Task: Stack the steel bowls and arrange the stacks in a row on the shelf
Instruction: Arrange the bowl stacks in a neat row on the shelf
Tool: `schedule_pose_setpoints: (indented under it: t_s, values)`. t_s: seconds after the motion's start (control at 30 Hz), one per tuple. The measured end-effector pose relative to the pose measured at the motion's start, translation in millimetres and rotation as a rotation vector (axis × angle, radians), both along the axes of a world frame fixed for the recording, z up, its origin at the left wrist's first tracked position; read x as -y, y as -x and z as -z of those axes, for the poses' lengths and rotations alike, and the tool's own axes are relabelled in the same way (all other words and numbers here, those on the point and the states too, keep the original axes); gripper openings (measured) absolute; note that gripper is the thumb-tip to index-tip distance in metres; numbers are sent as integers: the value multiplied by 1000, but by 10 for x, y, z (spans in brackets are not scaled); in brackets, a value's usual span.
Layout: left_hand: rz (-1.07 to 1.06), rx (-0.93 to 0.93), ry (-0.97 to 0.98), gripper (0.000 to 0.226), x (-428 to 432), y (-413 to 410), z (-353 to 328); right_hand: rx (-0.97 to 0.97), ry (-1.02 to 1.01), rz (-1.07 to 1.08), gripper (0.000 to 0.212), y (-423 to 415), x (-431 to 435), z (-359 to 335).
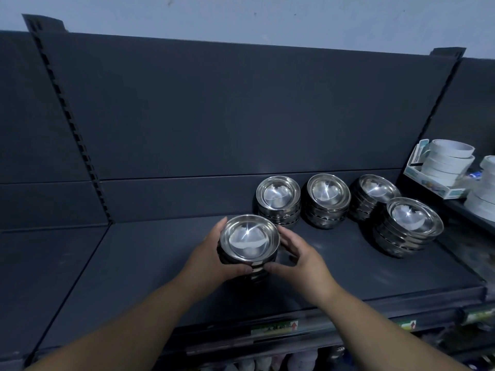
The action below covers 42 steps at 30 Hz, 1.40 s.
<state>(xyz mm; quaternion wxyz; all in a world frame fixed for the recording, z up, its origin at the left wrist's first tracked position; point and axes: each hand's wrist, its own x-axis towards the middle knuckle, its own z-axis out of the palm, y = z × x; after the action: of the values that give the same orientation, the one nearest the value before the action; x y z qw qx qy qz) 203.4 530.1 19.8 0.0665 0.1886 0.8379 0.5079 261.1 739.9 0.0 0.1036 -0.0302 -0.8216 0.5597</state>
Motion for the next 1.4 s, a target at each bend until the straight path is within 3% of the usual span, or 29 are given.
schedule_pose_setpoints:
  t_s: [0.23,0.43,0.67,0.77,1.03,1.4]
  values:
    - [4,-18,9,114,-1,2,3,-5,-6,12,80,-8,-13,-6]
    - [28,19,48,127,3,33,10,-2,-13,3,74,-10,-20,-4]
    - [-14,57,25,128,63,9,81,107,22,-9,103,-43,-43,65]
    - [-76,104,14,131,108,-71,243,174,-19,12,105,-78,-28,132]
    - [-84,104,-62,93,46,-142,490,211,101,-47,83,-77,105,221]
    - [-149,120,-104,87,438,-263,409,187,66,-65,85,-84,480,265]
